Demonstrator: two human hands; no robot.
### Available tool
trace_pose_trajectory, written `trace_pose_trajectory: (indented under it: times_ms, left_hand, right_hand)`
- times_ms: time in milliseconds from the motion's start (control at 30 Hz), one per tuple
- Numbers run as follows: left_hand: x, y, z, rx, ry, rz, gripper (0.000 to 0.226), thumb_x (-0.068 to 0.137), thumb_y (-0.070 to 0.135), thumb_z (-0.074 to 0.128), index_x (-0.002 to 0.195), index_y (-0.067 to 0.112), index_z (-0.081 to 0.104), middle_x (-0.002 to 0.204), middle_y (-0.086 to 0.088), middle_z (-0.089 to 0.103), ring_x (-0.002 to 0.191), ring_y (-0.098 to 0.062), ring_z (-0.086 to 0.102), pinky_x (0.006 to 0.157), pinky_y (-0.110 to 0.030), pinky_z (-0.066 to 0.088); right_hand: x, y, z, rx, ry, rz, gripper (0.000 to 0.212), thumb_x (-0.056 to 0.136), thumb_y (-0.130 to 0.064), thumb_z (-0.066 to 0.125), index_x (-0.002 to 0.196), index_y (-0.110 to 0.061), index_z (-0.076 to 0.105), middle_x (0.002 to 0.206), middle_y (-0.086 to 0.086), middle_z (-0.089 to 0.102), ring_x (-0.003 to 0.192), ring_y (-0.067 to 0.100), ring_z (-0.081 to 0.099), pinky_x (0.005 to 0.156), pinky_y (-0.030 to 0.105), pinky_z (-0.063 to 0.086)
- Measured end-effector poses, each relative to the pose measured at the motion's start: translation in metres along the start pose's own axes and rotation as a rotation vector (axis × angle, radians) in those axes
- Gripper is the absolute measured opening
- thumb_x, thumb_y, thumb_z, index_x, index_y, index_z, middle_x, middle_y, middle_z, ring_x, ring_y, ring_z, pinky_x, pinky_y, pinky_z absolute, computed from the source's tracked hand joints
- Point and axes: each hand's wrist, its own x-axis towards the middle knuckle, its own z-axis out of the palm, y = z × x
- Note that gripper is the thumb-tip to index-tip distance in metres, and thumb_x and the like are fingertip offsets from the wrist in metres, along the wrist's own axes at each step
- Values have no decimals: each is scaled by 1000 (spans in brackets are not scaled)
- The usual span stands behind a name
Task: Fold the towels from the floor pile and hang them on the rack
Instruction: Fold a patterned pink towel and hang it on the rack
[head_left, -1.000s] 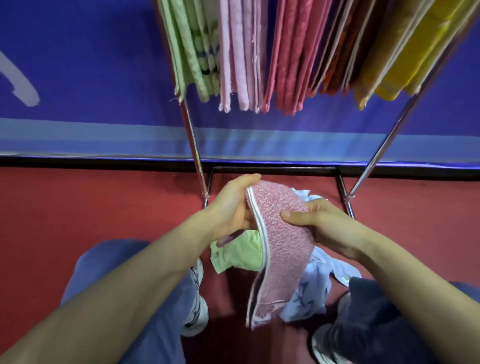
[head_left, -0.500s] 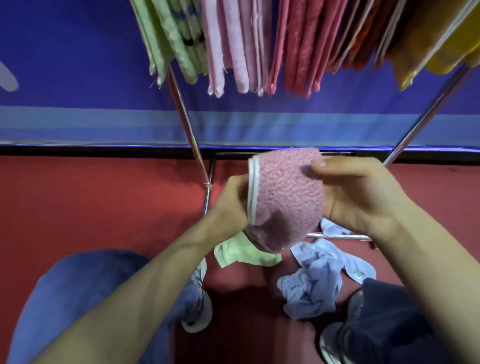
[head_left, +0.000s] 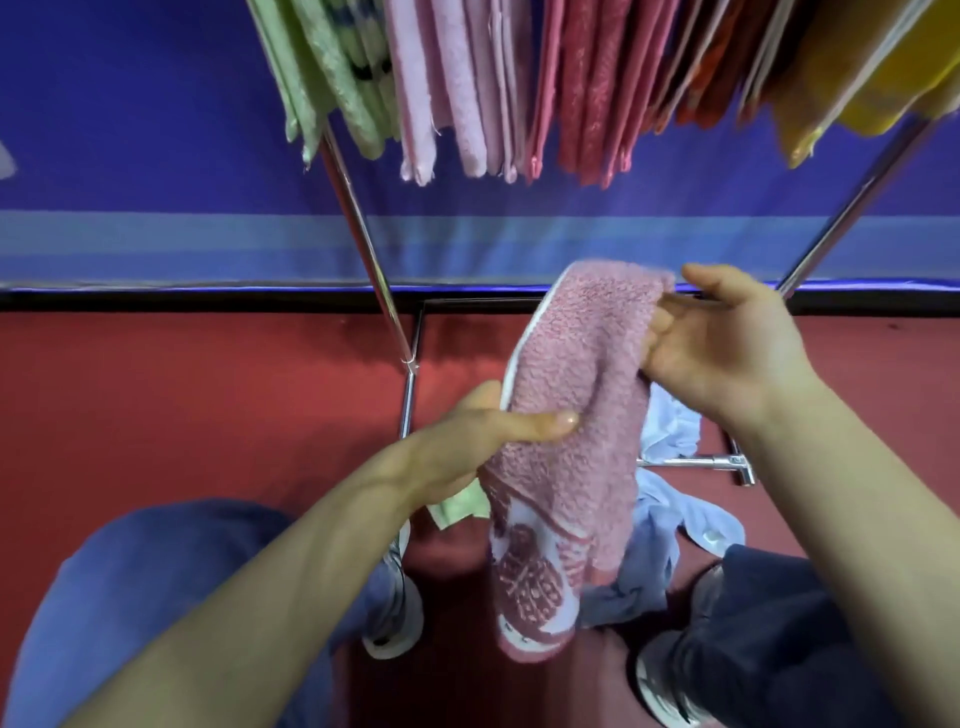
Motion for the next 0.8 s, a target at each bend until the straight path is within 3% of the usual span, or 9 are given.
trace_pose_trajectory:
  times_ms: [67, 133, 267, 400, 500, 567, 700, 767, 800]
  left_hand:
    - [2, 8, -1, -171, 103, 30, 46, 76, 21, 77, 117, 0, 70, 116, -19, 72, 109, -34, 69, 95, -43, 56]
    - [4, 17, -4, -319, 166, 34, 53, 79, 22, 75, 125, -3, 66, 122, -22, 69, 113, -37, 67, 95, -46, 56]
    - [3, 29, -15, -458, 248, 17, 46, 78, 23, 65, 120, 4, 65, 104, -14, 72, 90, -29, 71, 83, -40, 59]
    - [2, 30, -19, -469, 286, -16, 51, 85, 23, 61, 127, -5, 60, 117, -22, 67, 100, -34, 68, 98, -46, 52]
    - [5, 26, -21, -467, 295, -94, 62, 76, 25, 70, 127, -8, 61, 117, -26, 67, 96, -36, 70, 84, -45, 59]
    - [8, 22, -24, -454, 345, -110, 74, 66, 23, 83, 131, -6, 59, 121, -27, 66, 99, -39, 70, 78, -48, 61]
    - [14, 11, -22, -136, 668, -29, 91, 67, 40, 87, 137, 3, 44, 129, -21, 64, 100, -29, 71, 91, -47, 58]
    - [10, 11, -14, 323, 745, 140, 99, 63, 63, 76, 145, 19, 42, 140, -3, 57, 121, -18, 60, 107, -41, 48]
    - [5, 13, -11, 474, 702, 293, 85, 65, 66, 71, 138, 27, 51, 136, 5, 58, 121, -12, 58, 107, -39, 47]
  right_hand:
    - [2, 13, 2, -318, 190, 17, 22, 90, -28, 51, 103, -13, 57, 93, 10, 65, 76, 22, 66, 66, 23, 56]
    - [-1, 30, 4, -527, 290, -22, 26, 96, -32, 48, 90, -15, 67, 81, 3, 67, 66, 16, 60, 55, 21, 47]
    - [-14, 49, 11, -435, 127, 108, 26, 86, -44, 59, 86, -20, 70, 80, 3, 67, 72, 21, 60, 64, 27, 46]
    - [-17, 57, 12, -451, 14, 220, 33, 95, -31, 54, 113, -7, 68, 105, 12, 75, 93, 27, 73, 80, 39, 58]
    - [-18, 66, 14, -591, -11, 196, 42, 89, -31, 67, 121, -4, 67, 120, 18, 70, 115, 38, 64, 103, 53, 48]
    - [-18, 71, 16, -622, -6, 153, 38, 85, -18, 71, 117, 1, 67, 116, 22, 70, 108, 38, 67, 97, 51, 53]
    - [-14, 76, 16, -580, 225, 53, 22, 87, 1, 64, 107, 11, 65, 85, 20, 74, 67, 28, 71, 57, 34, 59]
    - [-10, 76, 15, -514, 312, 78, 19, 88, 0, 61, 104, 10, 65, 83, 21, 73, 66, 29, 71, 54, 33, 57]
    - [-10, 77, 16, -465, 330, 115, 21, 89, -2, 60, 106, 9, 65, 89, 23, 74, 71, 31, 72, 58, 35, 59]
